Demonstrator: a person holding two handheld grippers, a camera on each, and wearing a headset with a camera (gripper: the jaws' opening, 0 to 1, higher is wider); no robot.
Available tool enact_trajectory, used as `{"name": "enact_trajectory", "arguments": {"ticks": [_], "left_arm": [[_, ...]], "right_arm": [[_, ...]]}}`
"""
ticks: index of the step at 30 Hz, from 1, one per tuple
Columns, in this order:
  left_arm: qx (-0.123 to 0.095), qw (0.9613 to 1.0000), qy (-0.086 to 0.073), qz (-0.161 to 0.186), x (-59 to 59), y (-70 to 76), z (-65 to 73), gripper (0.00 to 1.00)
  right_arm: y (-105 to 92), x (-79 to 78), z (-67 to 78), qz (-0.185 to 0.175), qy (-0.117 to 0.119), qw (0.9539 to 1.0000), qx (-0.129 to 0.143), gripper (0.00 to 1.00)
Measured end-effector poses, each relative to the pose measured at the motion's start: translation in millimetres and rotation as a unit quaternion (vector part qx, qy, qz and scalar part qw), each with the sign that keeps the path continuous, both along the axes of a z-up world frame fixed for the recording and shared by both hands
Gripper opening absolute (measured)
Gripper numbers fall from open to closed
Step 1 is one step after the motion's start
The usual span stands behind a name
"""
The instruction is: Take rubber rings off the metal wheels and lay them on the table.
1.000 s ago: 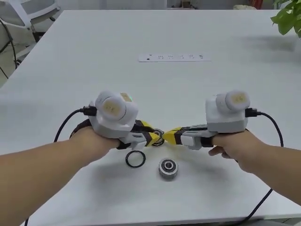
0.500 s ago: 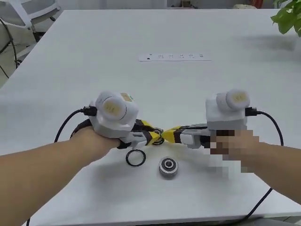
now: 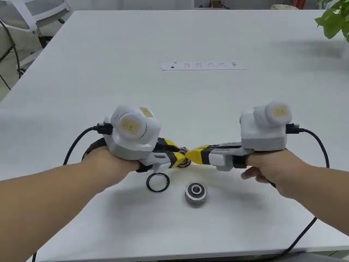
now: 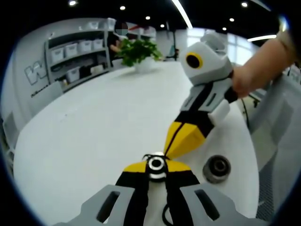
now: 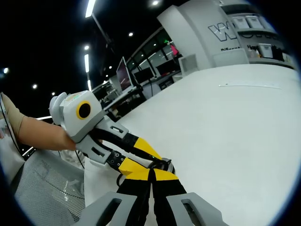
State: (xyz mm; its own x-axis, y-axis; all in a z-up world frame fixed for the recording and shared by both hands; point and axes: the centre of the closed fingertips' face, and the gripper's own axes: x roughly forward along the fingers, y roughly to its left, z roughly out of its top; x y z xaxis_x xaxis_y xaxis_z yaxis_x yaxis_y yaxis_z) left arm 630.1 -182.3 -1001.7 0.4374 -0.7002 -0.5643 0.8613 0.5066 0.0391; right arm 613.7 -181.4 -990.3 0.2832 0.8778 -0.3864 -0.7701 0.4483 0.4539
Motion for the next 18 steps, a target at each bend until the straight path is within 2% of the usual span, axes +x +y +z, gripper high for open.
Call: {"name": "enact_trajectory", "arguments": {"ticks": [5, 9, 13, 17, 18], "left_arm": [[-0.003, 1.0, 0.0, 0.001, 0.0, -0.1, 0.3, 0.13], [-0.004, 1.0, 0.001, 0.003, 0.0, -0.3, 0.5, 0.13], [-0.005, 1.0, 0.002, 0.007, 0.1, -0.4, 0.6, 0.13], [-0.011, 0.9999, 0.006, 0.011, -0.2, -0.7, 1.0, 0.13], [-0.012, 0.9999, 0.007, 0.011, -0.3, -0.9, 1.0, 0.14]], "right_arm": [[2.9, -3.6, 6.6, 0.01, 0.006, 0.9997, 0.022, 0.0], [1.9, -1.5, 5.9, 0.006, 0.005, 0.9998, 0.021, 0.0], [1.2, 2.2, 3.3, -0.001, -0.001, 0.9999, 0.011, 0.0], [-5.9, 8.0, -7.5, -0.013, -0.01, 0.9997, -0.019, 0.0], [-6.1, 7.5, -8.3, -0.013, -0.008, 0.9997, -0.019, 0.0]]}}
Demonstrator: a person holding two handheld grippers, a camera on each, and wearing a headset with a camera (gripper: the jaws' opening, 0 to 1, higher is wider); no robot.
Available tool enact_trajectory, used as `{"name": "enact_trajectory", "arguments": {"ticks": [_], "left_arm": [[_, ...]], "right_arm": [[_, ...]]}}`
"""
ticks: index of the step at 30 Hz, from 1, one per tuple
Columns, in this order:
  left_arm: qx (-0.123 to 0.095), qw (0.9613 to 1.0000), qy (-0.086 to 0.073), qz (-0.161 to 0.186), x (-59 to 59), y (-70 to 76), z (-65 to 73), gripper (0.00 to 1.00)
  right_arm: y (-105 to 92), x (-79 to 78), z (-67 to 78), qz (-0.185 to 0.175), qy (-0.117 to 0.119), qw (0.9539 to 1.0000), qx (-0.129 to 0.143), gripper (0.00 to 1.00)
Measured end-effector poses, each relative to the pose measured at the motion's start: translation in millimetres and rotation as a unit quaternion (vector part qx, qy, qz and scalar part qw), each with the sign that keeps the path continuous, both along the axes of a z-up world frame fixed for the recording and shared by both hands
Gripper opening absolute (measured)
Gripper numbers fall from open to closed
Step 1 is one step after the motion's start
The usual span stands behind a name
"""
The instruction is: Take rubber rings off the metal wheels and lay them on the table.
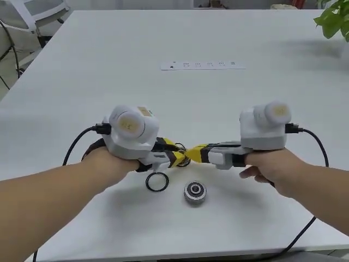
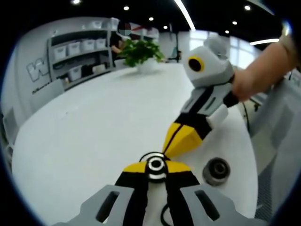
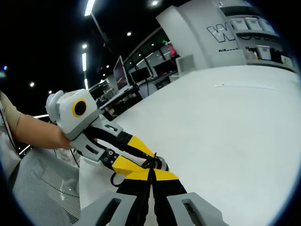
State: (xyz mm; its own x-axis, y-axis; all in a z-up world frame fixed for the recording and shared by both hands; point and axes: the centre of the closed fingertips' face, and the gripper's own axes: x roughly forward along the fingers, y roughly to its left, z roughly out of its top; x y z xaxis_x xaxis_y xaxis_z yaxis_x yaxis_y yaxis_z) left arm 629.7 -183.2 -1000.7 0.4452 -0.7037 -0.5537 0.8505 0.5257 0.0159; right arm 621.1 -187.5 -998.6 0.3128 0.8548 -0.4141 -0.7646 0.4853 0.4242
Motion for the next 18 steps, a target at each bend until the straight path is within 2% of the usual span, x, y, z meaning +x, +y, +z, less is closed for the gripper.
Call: {"name": "enact_trajectory", "arguments": {"ticks": [8, 11, 18], "left_arm": [[0.003, 1.0, 0.0, -0.008, -0.7, -0.5, -0.2, 0.14], [0.004, 0.9999, 0.001, -0.012, -1.2, 0.4, 0.3, 0.19], [-0.001, 0.9999, 0.002, -0.016, -4.3, 1.7, 5.2, 0.21]], "right_arm": [[-2.0, -0.2, 0.1, -0.002, 0.004, 1.0, 0.002, 0.0], [-1.2, -0.1, 0.6, -0.002, 0.003, 1.0, 0.002, 0.0], [1.1, -1.6, 2.5, -0.001, 0.002, 1.0, 0.004, 0.0]]}}
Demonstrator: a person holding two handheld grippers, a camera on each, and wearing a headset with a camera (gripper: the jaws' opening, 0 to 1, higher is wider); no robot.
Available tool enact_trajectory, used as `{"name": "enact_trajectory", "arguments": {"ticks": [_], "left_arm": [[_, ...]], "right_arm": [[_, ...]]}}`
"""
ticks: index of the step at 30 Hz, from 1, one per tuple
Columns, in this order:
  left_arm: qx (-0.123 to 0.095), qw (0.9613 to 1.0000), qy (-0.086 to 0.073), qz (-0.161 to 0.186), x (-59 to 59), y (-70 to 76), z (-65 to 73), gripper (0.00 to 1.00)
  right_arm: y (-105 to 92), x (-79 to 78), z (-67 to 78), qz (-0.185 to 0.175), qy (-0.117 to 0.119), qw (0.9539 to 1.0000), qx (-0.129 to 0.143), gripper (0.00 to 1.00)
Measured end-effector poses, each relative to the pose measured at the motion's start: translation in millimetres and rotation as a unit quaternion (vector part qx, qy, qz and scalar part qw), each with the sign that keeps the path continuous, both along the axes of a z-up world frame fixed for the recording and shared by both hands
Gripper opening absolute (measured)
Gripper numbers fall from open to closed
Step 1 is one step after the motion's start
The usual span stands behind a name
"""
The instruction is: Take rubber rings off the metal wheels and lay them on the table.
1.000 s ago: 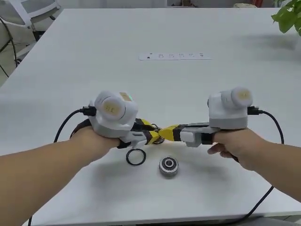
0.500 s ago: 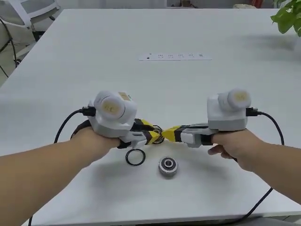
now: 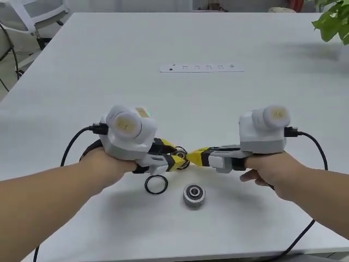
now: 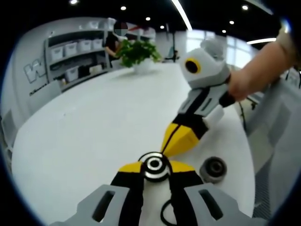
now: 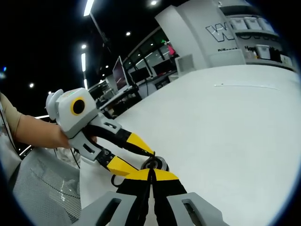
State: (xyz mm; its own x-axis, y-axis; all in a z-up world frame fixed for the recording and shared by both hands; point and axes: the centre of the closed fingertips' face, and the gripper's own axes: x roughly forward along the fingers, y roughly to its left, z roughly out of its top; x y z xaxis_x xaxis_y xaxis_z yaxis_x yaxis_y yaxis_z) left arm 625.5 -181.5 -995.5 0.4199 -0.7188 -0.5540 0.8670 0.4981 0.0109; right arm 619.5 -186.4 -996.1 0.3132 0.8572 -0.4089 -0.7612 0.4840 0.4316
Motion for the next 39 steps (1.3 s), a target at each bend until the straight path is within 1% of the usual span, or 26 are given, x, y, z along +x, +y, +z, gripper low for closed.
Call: {"name": "enact_trajectory", "arguments": {"ticks": [4, 8, 12, 16, 19, 21, 23, 28, 33, 36, 39], "left_arm": [[-0.003, 1.0, -0.001, -0.003, -2.5, 1.8, 4.6, 0.23], [-0.012, 0.9999, -0.003, -0.004, -5.7, 3.0, 13.0, 0.25], [-0.021, 0.9997, -0.009, -0.006, -7.4, 3.9, 21.9, 0.27], [-0.025, 0.9995, -0.012, -0.012, -13.9, 3.5, 30.1, 0.31], [-0.03, 0.9992, -0.018, -0.016, -18.9, 3.9, 38.4, 0.34], [-0.032, 0.9992, -0.019, -0.016, -16.9, 7.1, 39.4, 0.36], [-0.034, 0.9991, -0.02, -0.016, -18.5, 8.1, 42.5, 0.38], [-0.044, 0.9987, -0.022, -0.016, -26.9, 11.4, 53.4, 0.43], [-0.052, 0.9983, -0.022, -0.014, -34.0, 16.0, 60.7, 0.49], [-0.056, 0.9981, -0.024, -0.013, -37.4, 18.8, 65.3, 0.52], [-0.064, 0.9976, -0.025, -0.012, -42.2, 21.5, 71.1, 0.55]], "right_arm": [[2.0, -3.6, 4.2, 0.001, 0.0, 1.0, 0.003, 0.0], [2.4, -2.6, 7.5, 0.0, 0.001, 0.9999, 0.01, 0.0], [3.1, -2.8, 11.2, 0.0, 0.0, 0.9999, 0.013, 0.0], [5.3, -5.0, 16.2, 0.003, -0.002, 0.9999, 0.017, 0.0], [6.9, -7.4, 19.6, 0.006, -0.002, 0.9998, 0.019, 0.0], [7.4, -8.6, 22.2, 0.006, -0.003, 0.9998, 0.021, 0.0], [7.8, -9.2, 24.6, 0.005, -0.003, 0.9997, 0.025, 0.0], [9.9, -11.5, 30.4, 0.008, -0.006, 0.9995, 0.028, 0.0], [14.4, -15.7, 38.2, 0.012, -0.005, 0.9992, 0.038, 0.0], [17.1, -18.5, 41.3, 0.016, -0.005, 0.999, 0.041, 0.0], [20.1, -21.1, 44.8, 0.019, -0.005, 0.9988, 0.045, 0.0]]}}
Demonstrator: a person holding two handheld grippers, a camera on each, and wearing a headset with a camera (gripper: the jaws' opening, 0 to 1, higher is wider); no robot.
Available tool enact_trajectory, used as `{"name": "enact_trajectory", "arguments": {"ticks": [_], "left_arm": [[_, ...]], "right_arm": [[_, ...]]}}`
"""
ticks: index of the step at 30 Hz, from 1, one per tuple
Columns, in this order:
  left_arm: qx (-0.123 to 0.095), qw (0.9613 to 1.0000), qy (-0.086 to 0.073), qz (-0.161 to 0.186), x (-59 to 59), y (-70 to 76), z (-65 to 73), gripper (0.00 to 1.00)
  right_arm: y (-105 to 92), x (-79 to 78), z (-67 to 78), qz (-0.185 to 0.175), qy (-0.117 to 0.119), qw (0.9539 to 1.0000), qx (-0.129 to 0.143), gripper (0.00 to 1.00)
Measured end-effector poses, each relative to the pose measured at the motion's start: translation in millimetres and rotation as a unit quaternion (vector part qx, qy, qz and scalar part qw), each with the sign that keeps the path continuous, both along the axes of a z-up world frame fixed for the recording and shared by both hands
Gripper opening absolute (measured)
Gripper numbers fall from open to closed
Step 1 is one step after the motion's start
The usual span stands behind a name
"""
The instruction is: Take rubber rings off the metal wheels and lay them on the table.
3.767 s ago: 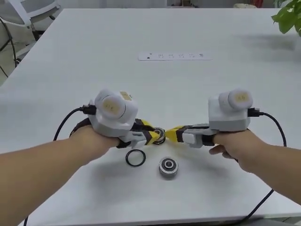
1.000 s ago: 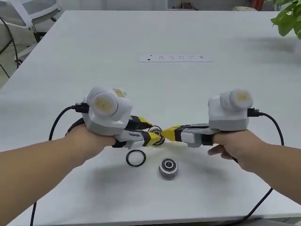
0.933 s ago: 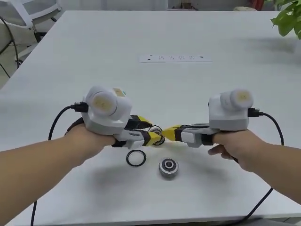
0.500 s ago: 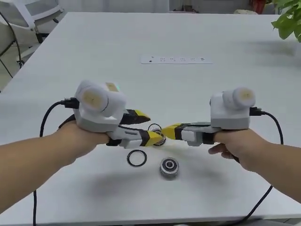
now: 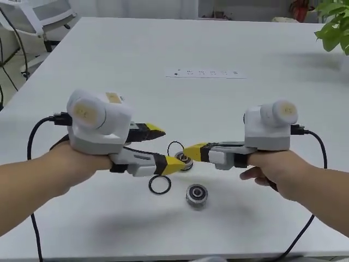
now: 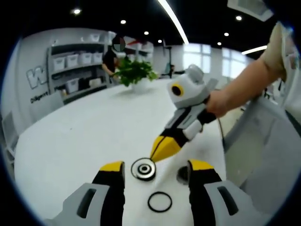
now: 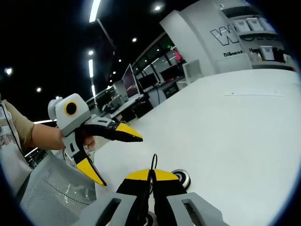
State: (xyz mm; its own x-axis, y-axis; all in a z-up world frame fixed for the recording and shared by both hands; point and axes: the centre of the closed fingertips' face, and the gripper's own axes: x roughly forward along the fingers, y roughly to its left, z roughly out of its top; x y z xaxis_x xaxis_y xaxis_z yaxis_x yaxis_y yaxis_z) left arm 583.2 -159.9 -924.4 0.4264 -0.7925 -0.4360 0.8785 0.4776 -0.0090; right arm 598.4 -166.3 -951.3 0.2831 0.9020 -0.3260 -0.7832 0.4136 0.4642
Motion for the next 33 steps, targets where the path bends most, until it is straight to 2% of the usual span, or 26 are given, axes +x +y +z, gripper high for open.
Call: {"name": "enact_trajectory", "arguments": {"ticks": [3, 7, 19, 26, 33], "left_arm": [[-0.004, 1.0, 0.002, -0.004, -5.5, 1.4, 2.1, 0.57], [0.009, 0.9999, -0.01, -0.009, -10.0, 4.4, 2.6, 0.62], [-0.003, 0.9999, -0.003, -0.01, -26.1, 18.4, 6.7, 0.72], [-0.005, 1.0, 0.005, 0.003, -35.4, 33.1, 2.3, 0.79], [-0.009, 0.9999, 0.008, 0.009, -42.1, 41.0, 2.5, 0.85]], "right_arm": [[2.9, -2.3, 2.4, 0.005, -0.001, 1.0, 0.002, 0.0], [5.5, -5.7, 4.4, 0.01, -0.001, 0.9999, 0.002, 0.0], [9.6, -11.7, 3.7, 0.023, 0.002, 0.9997, -0.001, 0.0], [11.1, -15.6, 3.8, 0.031, 0.004, 0.9995, -0.004, 0.0], [13.0, -18.8, 2.1, 0.037, 0.007, 0.9993, -0.007, 0.0]]}}
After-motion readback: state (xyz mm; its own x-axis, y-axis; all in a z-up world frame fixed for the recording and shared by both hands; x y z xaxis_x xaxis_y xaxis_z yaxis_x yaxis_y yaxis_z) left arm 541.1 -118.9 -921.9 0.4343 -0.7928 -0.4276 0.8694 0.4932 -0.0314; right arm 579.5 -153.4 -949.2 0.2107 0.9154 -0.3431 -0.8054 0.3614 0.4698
